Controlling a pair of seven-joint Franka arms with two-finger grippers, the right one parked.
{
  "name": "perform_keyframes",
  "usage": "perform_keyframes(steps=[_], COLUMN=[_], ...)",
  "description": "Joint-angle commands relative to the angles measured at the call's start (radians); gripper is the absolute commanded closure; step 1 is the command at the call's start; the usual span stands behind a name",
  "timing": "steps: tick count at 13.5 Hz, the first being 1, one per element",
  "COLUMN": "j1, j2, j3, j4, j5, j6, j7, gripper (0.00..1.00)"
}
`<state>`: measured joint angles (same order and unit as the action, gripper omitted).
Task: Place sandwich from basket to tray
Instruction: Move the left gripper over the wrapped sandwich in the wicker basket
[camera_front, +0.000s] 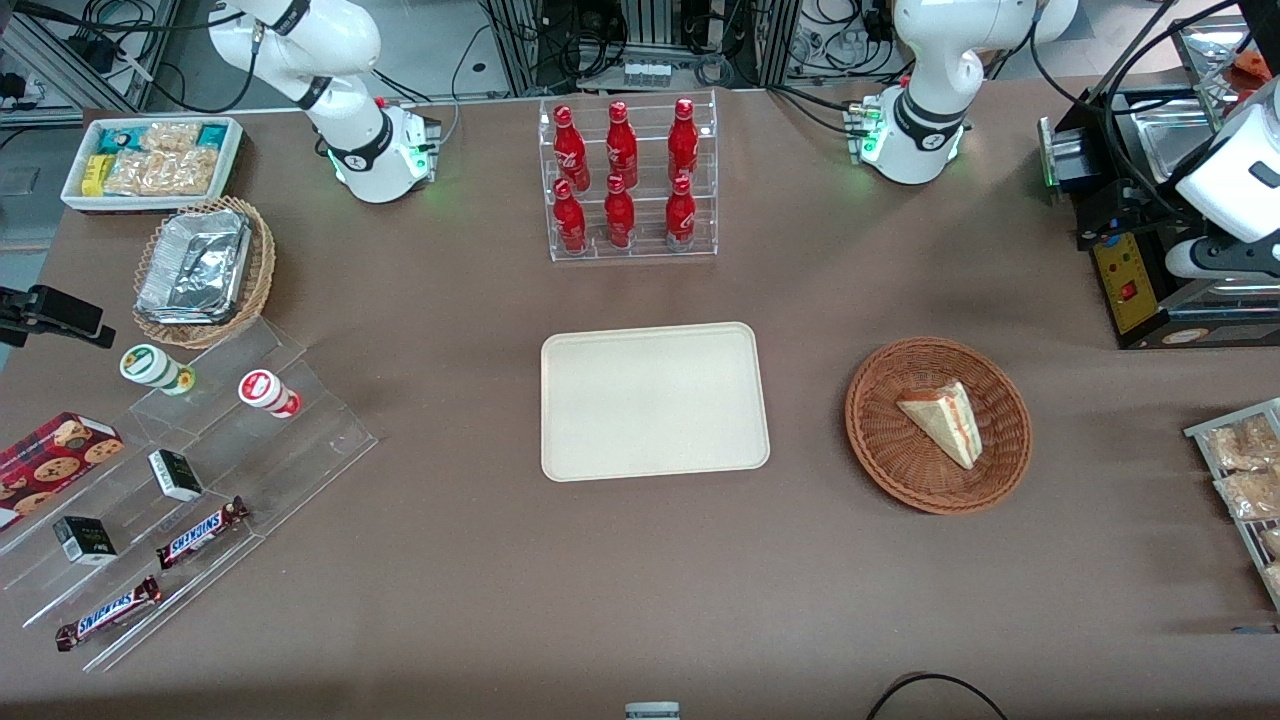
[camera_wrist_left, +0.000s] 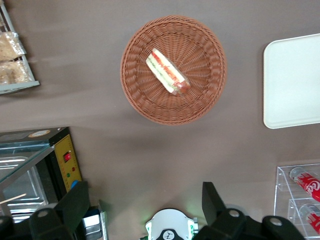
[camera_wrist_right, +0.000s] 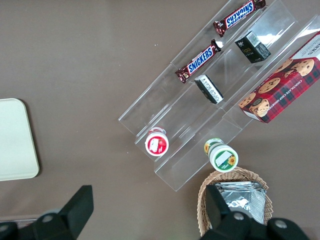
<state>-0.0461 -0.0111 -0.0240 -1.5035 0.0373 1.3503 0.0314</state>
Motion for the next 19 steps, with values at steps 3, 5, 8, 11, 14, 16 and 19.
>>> perform_keyframes(steps=[3, 5, 8, 11, 14, 16, 19], j1=[-0.004, -0.006, -0.006, -0.009, -0.008, -0.009, -0.009], j2=[0.003, 0.035, 0.078, 0.065, 0.065, 0.065, 0.066], j3=[0.004, 0.003, 0.003, 0.001, 0.001, 0.001, 0.001], j4=[0.002, 0.003, -0.033, -0.191, -0.315, -0.395, -0.51], j5=[-0.025, -0.027, -0.031, -0.028, -0.028, -0.028, -0.03], j6=[0.01, 0.01, 0.062, 0.241, 0.383, 0.487, 0.648], j7=[-0.007, -0.004, -0.004, -0.005, -0.007, -0.008, -0.011], gripper=[0.0, 0.0, 0.0, 0.0, 0.0, 0.0, 0.0])
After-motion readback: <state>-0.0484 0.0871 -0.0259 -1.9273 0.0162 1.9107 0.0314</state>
